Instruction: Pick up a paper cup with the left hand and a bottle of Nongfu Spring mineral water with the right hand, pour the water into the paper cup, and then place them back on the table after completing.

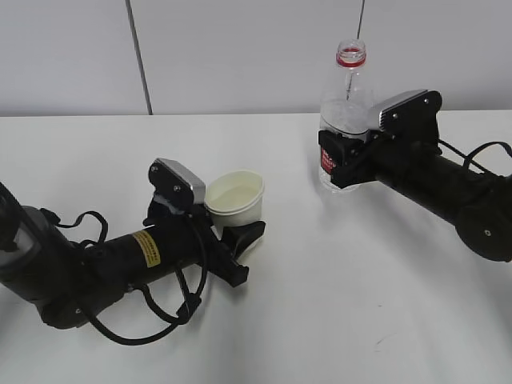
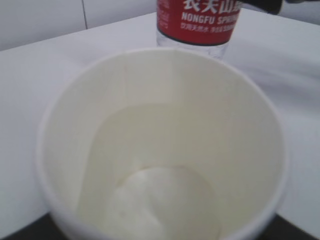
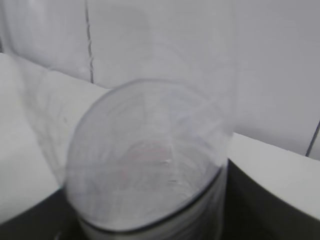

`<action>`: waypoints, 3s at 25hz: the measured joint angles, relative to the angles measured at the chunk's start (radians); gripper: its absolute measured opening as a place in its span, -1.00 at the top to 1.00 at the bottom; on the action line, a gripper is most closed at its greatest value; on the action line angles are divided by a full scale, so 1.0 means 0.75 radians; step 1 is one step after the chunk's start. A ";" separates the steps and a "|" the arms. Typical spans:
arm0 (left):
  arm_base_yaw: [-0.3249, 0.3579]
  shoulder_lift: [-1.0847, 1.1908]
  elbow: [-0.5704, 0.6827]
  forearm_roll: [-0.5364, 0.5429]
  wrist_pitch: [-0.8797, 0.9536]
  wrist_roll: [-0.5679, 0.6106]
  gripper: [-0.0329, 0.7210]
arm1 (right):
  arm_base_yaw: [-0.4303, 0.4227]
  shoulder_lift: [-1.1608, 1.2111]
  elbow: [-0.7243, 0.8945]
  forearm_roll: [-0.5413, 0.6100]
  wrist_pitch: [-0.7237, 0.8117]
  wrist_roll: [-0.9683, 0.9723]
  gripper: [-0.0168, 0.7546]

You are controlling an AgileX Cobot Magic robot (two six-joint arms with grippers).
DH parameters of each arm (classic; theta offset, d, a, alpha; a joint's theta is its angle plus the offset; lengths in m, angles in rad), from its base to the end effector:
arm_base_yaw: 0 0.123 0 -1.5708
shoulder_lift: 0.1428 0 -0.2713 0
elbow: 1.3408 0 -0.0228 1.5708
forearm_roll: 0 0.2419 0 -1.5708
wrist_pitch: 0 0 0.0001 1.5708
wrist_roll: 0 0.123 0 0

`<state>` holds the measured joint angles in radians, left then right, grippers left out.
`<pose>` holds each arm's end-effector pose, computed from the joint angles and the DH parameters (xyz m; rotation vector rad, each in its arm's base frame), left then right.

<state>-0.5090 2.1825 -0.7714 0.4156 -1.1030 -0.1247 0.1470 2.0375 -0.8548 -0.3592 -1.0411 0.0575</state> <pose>0.3085 -0.2229 0.0623 0.7800 1.6871 -0.6424 0.3933 0.0959 0.1309 -0.4586 1.5925 0.2677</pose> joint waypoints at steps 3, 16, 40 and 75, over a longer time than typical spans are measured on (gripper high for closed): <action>0.033 0.000 0.000 -0.013 0.024 0.000 -0.07 | 0.000 0.000 0.000 0.005 0.000 0.045 -0.11; 0.193 0.000 0.000 -0.071 0.027 0.052 -0.07 | 0.000 0.000 0.000 0.008 0.000 0.077 -0.11; 0.390 0.000 0.000 -0.210 0.038 0.135 -0.07 | 0.000 0.000 0.000 0.010 0.000 0.084 -0.11; 0.392 0.046 -0.002 -0.251 0.015 0.135 -0.40 | 0.000 0.000 0.000 0.012 0.000 0.087 -0.11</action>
<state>-0.2153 2.2173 -0.7732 0.2274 -1.0918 -0.0231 0.1470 2.0375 -0.8548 -0.3503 -1.0411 0.1225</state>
